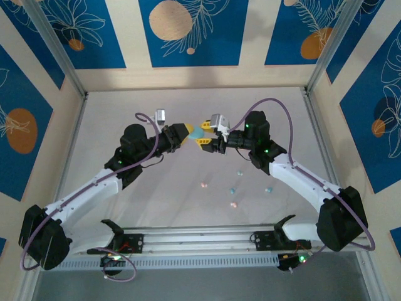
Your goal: Insert wireless bluetooth earbuds into charging case
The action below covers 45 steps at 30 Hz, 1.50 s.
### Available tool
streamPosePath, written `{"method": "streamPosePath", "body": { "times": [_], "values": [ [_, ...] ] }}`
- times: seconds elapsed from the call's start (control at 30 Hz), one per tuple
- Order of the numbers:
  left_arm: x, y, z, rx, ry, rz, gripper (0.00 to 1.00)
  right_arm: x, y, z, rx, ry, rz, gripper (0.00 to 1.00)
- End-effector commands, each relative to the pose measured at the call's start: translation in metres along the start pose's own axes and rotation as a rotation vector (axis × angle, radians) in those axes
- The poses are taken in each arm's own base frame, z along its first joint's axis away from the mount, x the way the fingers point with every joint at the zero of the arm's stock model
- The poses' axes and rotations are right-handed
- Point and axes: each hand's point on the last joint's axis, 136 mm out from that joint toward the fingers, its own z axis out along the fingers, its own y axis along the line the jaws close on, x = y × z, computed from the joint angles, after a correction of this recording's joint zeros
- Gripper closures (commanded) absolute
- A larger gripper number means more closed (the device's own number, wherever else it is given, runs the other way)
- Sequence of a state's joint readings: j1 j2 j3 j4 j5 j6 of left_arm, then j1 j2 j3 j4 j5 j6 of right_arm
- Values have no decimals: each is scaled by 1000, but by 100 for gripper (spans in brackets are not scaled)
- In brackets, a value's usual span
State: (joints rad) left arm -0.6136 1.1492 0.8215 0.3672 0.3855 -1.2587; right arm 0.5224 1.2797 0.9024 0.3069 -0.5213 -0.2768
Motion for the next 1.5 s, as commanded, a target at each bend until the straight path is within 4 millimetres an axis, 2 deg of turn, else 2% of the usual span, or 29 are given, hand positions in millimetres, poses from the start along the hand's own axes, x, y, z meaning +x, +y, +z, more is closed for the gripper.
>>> {"method": "streamPosePath", "body": {
  "times": [0.0, 0.03, 0.13, 0.23, 0.4, 0.53, 0.63, 0.73, 0.87, 0.97, 1.23, 1.47],
  "values": [
    [1, -14, 1, 51, 5, 23, 79, -16, 1, -5, -22, -30, -11, 62],
    [1, -15, 0, 52, 2, 32, 75, -16, 2, -5, -29, -29, -3, 63],
    [1, -20, -2, 67, -3, 110, 54, -19, 6, -8, -75, -20, 35, 65],
    [3, -34, -10, 98, -4, 331, 35, -23, 13, -14, -151, -21, 98, 65],
    [21, -39, -34, 75, 66, 845, 24, -33, 26, -26, -299, -19, 189, 65],
    [42, -37, -47, 128, 158, 1128, 22, -44, 35, -33, -384, -30, 199, 65],
    [46, -42, -47, 171, 164, 1196, 23, -50, 38, -35, -416, -34, 203, 65],
    [47, -47, -41, 208, 180, 1203, 25, -54, 39, -35, -421, -37, 192, 65],
    [48, -53, -33, 250, 196, 1182, 34, -54, 41, -32, -416, -34, 176, 65],
    [49, -61, -31, 293, 185, 1174, 36, -54, 41, -30, -414, -28, 167, 65],
    [49, -67, -26, 318, 194, 1166, 39, -51, 43, -25, -414, -13, 156, 65],
    [51, -64, -23, 320, 223, 1149, 52, -52, 44, -24, -414, -16, 145, 65]
  ]
}}
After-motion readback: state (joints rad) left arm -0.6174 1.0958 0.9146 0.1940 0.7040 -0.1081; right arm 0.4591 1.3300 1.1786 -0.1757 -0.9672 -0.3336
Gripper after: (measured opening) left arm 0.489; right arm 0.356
